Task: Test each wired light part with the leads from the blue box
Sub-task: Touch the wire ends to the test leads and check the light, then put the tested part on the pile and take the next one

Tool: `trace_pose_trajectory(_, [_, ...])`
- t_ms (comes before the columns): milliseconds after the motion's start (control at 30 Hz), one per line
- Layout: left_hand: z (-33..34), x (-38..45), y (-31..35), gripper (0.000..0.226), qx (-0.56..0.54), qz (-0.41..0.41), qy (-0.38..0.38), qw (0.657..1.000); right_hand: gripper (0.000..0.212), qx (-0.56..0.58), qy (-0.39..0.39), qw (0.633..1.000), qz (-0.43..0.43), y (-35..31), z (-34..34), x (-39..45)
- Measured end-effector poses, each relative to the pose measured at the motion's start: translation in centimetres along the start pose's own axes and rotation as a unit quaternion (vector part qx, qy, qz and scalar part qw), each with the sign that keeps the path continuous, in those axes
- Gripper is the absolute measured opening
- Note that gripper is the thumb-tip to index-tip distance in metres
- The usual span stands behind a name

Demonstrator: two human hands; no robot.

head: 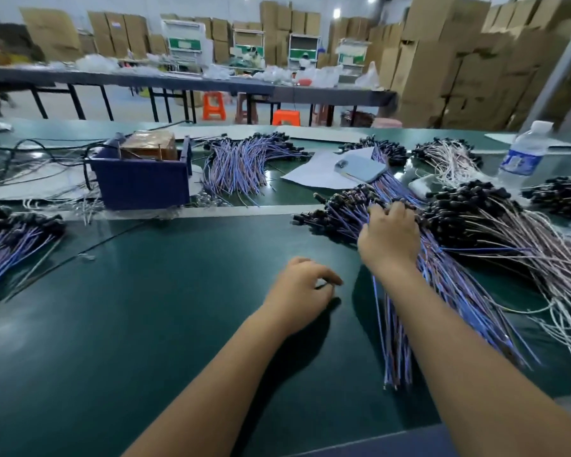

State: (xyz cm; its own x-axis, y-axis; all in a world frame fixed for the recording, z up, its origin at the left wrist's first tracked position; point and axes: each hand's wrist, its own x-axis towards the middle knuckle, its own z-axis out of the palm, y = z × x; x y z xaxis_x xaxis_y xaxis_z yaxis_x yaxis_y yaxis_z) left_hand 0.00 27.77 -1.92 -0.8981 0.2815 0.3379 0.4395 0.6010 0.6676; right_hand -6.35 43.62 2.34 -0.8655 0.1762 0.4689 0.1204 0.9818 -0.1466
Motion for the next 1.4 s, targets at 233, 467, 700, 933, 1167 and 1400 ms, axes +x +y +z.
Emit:
trace_pose_trajectory(233, [-8.0, -2.7, -6.4, 0.024, 0.094, -0.103, 0.115, 0.983, 0.042, 0.186, -0.063, 0.971, -0.140, -14.4, 1.9, -4.1])
trace_pose_trajectory(467, [-17.0, -5.4, -13.7, 0.022, 0.196, -0.216, 0.237, 0.927, 0.039, 0.369, -0.198, 0.893, -0.168, -26.2, 3.8, -7.9])
trace_pose_trajectory(700, [-21.2, -6.1, -17.0, 0.030, 0.250, -0.323, 0.355, 0.841, 0.028, 0.360, -0.207, 0.892, -0.182, -26.8, 5.8, -7.8])
trace_pose_trajectory(933, [-22.3, -6.3, -18.0, 0.032, 0.301, -0.488, 0.279, 0.771, 0.025, 0.335, -0.195, 0.900, -0.201, -26.9, 6.0, -7.8])
trace_pose_trajectory(1167, [-22.7, -7.1, -18.2, 0.045, 0.288, -0.447, 0.333, 0.779, 0.024, 0.334, -0.191, 0.899, -0.211, -26.7, 5.6, -8.2])
trace_pose_trajectory(1400, [-21.5, -5.4, -15.3, 0.026, 0.190, -0.179, 0.418, 0.870, 0.022, 0.492, -0.193, 0.834, -0.158, -26.9, 4.9, -8.3])
